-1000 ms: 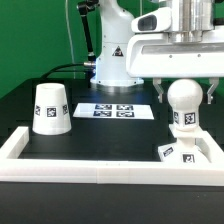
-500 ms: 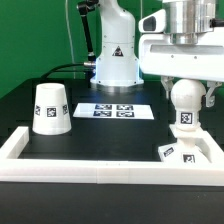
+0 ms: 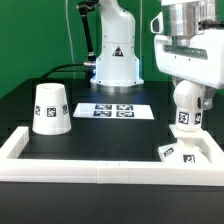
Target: Assemble lamp
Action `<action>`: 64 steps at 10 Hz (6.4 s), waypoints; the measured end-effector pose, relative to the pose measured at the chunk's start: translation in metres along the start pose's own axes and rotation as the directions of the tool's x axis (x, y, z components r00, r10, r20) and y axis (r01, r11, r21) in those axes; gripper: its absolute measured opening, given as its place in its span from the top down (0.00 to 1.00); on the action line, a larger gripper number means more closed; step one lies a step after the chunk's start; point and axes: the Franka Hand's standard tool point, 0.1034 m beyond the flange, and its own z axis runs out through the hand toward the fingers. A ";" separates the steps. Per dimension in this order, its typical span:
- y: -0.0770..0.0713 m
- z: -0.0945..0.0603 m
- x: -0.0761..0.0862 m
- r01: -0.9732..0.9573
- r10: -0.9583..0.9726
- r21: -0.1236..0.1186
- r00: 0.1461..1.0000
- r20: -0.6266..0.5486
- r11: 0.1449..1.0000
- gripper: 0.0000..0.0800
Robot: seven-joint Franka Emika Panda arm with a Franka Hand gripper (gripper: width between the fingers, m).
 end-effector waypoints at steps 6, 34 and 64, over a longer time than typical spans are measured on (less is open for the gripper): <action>0.000 0.001 -0.004 0.403 -0.403 0.004 0.915 0.006 0.915 0.13; -0.007 -0.003 0.004 0.453 -0.455 -0.045 -0.882 0.123 -0.890 0.13; 0.001 -0.004 0.011 0.360 -0.362 -0.054 0.931 -0.043 0.931 0.28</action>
Offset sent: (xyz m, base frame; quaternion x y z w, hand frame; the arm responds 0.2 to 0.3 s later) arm -0.0010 -0.0041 0.0028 -0.0115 0.0194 -0.1846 0.9826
